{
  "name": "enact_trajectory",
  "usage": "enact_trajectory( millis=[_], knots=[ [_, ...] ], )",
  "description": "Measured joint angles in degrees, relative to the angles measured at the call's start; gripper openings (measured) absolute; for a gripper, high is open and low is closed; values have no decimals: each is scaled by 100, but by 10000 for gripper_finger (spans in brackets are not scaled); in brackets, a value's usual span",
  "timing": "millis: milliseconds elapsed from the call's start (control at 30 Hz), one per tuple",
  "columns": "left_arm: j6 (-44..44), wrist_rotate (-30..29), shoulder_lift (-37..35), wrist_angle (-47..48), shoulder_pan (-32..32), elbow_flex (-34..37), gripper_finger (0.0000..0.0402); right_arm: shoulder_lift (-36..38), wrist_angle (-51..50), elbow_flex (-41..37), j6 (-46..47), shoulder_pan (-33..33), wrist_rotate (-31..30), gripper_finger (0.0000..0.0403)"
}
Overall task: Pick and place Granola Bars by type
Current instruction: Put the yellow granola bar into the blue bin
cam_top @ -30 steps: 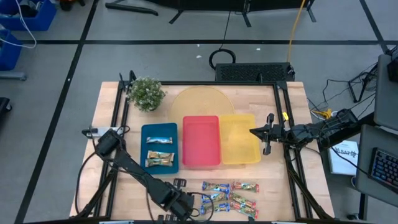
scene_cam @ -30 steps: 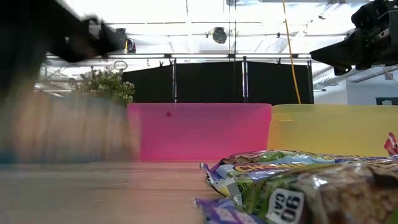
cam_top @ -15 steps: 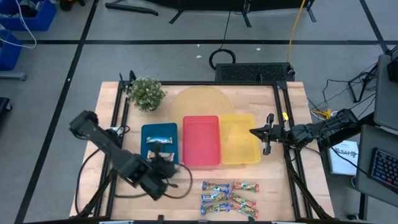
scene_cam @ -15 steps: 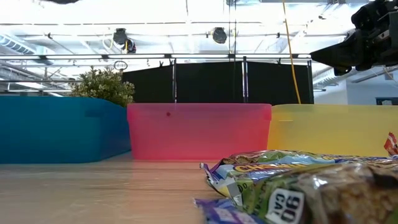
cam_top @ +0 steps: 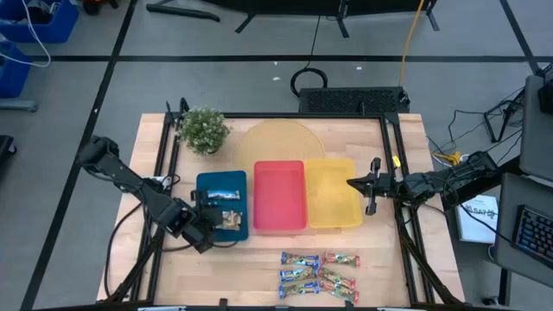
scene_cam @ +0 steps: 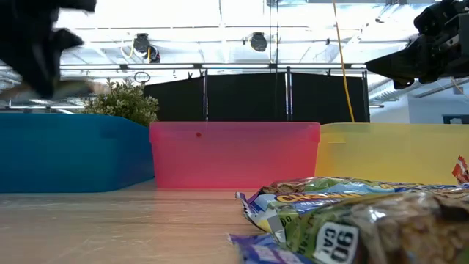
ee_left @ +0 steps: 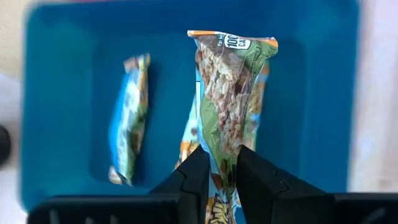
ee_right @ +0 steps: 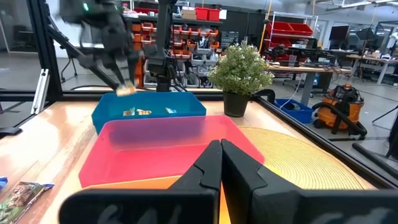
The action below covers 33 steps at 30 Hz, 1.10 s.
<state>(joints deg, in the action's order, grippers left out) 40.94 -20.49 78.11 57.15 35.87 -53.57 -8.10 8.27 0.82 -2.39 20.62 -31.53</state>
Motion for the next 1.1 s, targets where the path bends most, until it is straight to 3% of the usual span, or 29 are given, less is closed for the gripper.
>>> enact_trajectory(
  millis=[333, 600, 867, 1100],
  knots=[
    [7, 299, -50, -1534, -353, 1242, 76, -2, 5, 0, 19, 0, 0, 0],
    [-146, 548, -50, -2099, -650, 1473, 76, -2, 5, 2, 63, 0, 0, 0],
    [-61, 544, -50, -2046, -736, 1485, 78, -2, 3, 0, 26, 0, 0, 0],
    [12, 850, -50, -2035, -747, 1485, 128, -2, 3, 2, 17, 0, 2, 0]
  ],
)
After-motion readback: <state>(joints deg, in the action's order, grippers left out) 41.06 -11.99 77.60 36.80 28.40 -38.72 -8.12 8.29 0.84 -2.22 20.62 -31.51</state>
